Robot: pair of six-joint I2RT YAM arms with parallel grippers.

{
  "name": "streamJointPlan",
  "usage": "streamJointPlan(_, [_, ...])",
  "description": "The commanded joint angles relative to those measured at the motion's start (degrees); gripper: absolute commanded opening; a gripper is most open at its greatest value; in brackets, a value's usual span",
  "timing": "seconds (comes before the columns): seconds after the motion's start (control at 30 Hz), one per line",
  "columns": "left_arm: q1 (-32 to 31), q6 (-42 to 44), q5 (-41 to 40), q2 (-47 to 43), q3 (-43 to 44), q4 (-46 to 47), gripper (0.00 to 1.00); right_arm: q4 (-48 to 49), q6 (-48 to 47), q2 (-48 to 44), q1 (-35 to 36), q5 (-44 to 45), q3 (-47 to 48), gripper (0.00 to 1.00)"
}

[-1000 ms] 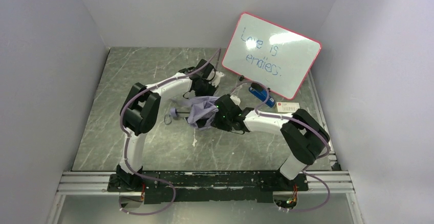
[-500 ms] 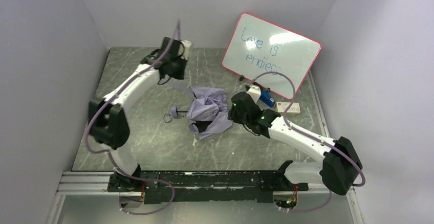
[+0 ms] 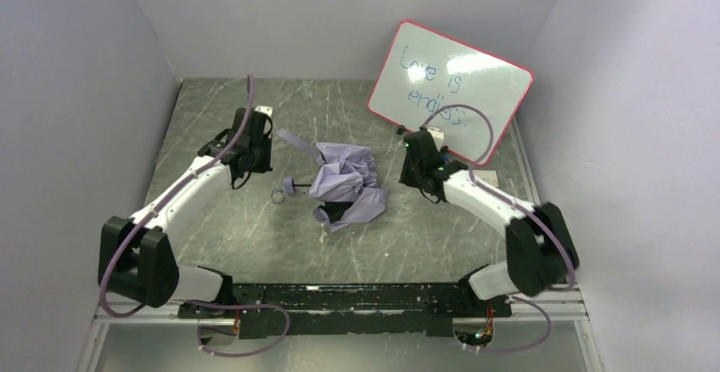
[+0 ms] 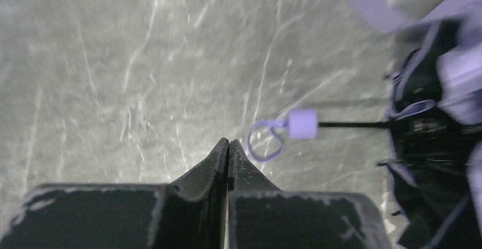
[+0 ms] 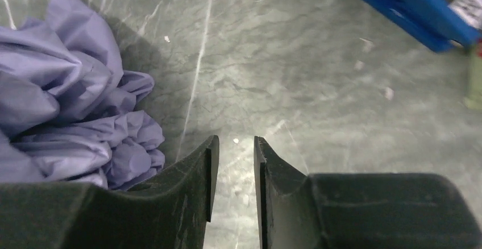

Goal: Put away the umbrella

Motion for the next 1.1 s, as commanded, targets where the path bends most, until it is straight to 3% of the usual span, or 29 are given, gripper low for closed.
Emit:
streamJointPlan(0.0, [0.7, -3.1, -2.8, 2.7, -3.9, 0.3, 0.05, 3.2, -7.4, 10.0, -0.8, -9.9, 6.4, 0.3])
streamJointPlan(0.2, [0.8, -1.8, -1.0, 9.5, -3.4, 0.8, 0.05, 4.2, -9.6, 19.2, -1.2, -17.0, 11.1, 0.21])
streamJointPlan(0.47, [0.7, -2.7, 6.4, 17.5, -0.5, 4.2, 0.05, 1.2, -10.7, 27.7, -1.2, -16.6, 15.7, 0.16])
streamJointPlan(0.6, [-1.1, -2.4, 8.9, 21.2, 1.7, 4.6, 0.05, 1.4, -10.4, 28.8, -0.4, -18.7, 16.7, 0.13])
streamJointPlan(0.77, [-9.3, -5.0, 8.9, 26.3, 5.7, 5.8, 0.05, 4.5, -8.8, 30.0, 4.5, -25.4, 18.5, 0.12])
streamJointPlan(0.9, [-11.8, -7.2, 10.2, 26.6, 6.0, 6.9, 0.05, 7.4, -6.2, 29.8, 6.1, -29.5, 17.4, 0.11])
streamJointPlan(1.07, [-11.5, -6.2, 5.7, 23.8, 6.2, 4.5, 0.05, 5.5, -6.4, 27.3, 5.9, -23.5, 15.9, 0.12])
